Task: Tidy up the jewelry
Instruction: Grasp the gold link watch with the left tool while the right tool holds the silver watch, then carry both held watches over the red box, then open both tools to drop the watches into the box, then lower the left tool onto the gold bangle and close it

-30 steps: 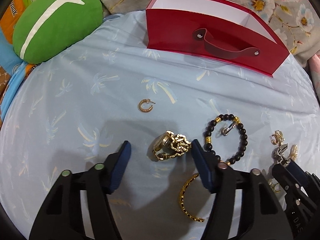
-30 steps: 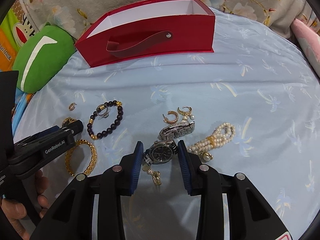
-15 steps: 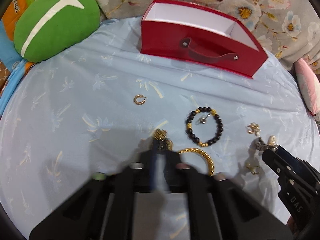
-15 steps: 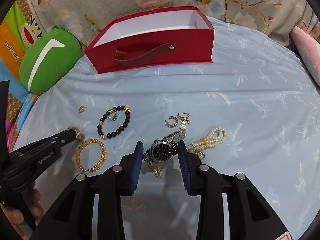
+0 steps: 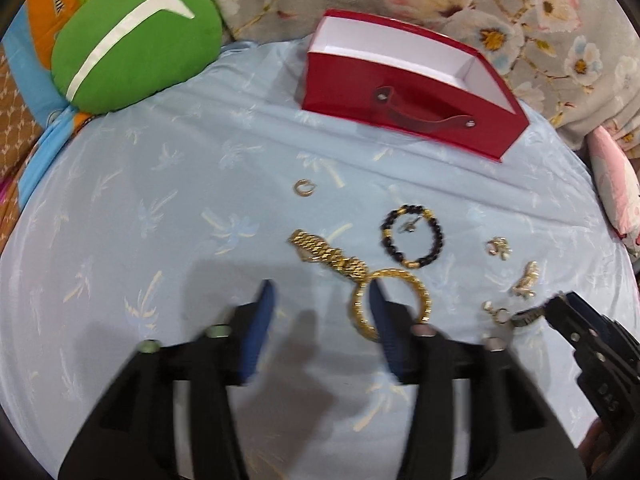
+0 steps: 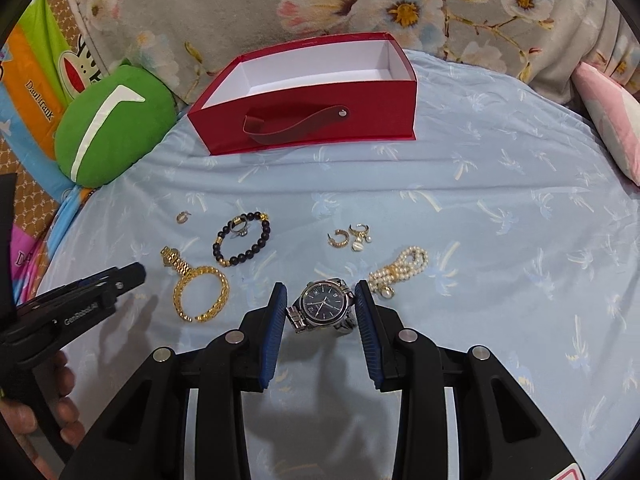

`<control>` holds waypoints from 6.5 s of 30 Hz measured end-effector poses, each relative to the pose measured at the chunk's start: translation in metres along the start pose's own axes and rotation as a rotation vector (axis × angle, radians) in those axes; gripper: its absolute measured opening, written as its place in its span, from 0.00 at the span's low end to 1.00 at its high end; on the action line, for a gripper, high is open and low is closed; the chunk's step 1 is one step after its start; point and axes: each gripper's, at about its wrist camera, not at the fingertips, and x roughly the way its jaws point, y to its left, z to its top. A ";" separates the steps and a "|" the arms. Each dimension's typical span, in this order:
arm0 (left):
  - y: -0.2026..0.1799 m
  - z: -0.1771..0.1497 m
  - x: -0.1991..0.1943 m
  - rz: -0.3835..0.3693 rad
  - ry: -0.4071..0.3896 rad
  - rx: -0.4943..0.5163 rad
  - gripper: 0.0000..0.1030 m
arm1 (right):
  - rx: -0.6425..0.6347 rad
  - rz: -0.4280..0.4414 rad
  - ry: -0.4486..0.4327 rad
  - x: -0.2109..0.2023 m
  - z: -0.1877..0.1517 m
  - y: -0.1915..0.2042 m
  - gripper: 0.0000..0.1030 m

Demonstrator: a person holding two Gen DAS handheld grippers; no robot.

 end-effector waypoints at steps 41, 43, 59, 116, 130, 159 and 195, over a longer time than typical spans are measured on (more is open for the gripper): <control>0.003 0.011 0.044 0.009 0.047 0.015 0.10 | -0.006 0.013 0.019 0.010 -0.004 0.005 0.32; 0.001 0.013 0.036 -0.002 0.030 0.019 0.10 | -0.010 0.014 0.011 0.007 -0.002 0.005 0.32; -0.022 0.050 -0.045 -0.101 -0.114 0.066 0.10 | -0.030 0.045 -0.083 -0.028 0.039 0.000 0.32; -0.086 0.356 0.185 0.019 -0.164 0.108 0.58 | -0.096 0.051 -0.006 0.225 0.348 -0.032 0.37; -0.053 0.252 0.034 0.050 -0.284 0.140 0.62 | -0.141 0.075 -0.154 0.064 0.251 -0.037 0.43; -0.008 -0.006 0.033 0.013 0.038 -0.017 0.68 | 0.000 -0.008 -0.025 -0.015 -0.015 -0.056 0.44; -0.064 -0.017 0.037 -0.029 0.052 0.093 0.65 | 0.060 -0.011 0.005 0.019 -0.009 -0.060 0.44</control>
